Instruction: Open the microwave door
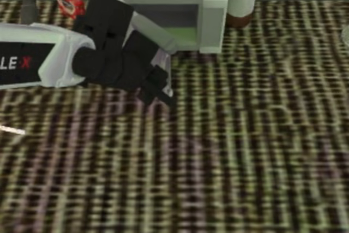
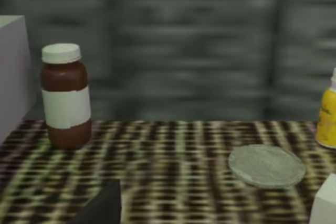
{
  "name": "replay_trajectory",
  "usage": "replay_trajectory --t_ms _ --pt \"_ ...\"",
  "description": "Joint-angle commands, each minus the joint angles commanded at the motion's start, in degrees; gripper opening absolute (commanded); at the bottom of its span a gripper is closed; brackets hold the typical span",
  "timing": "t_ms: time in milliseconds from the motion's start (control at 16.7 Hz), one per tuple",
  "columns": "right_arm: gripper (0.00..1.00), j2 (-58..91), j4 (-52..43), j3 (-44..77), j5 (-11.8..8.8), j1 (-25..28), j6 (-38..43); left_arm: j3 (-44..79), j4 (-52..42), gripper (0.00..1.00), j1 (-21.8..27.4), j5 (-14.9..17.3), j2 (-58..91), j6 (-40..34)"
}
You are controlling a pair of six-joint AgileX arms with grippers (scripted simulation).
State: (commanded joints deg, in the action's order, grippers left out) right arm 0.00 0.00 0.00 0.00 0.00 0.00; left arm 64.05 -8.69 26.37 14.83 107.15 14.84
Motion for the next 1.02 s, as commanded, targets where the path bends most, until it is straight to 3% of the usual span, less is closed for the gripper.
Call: replay_trajectory --t_ms 420,1020 --pt "1.00 0.0 0.0 0.0 0.0 0.0 0.0 -0.6 -1.1 0.00 -2.2 3.0 -0.9 4.7" --pt "1.00 0.0 0.0 0.0 0.0 0.0 0.0 -0.6 -1.1 0.00 -2.2 3.0 -0.9 4.7"
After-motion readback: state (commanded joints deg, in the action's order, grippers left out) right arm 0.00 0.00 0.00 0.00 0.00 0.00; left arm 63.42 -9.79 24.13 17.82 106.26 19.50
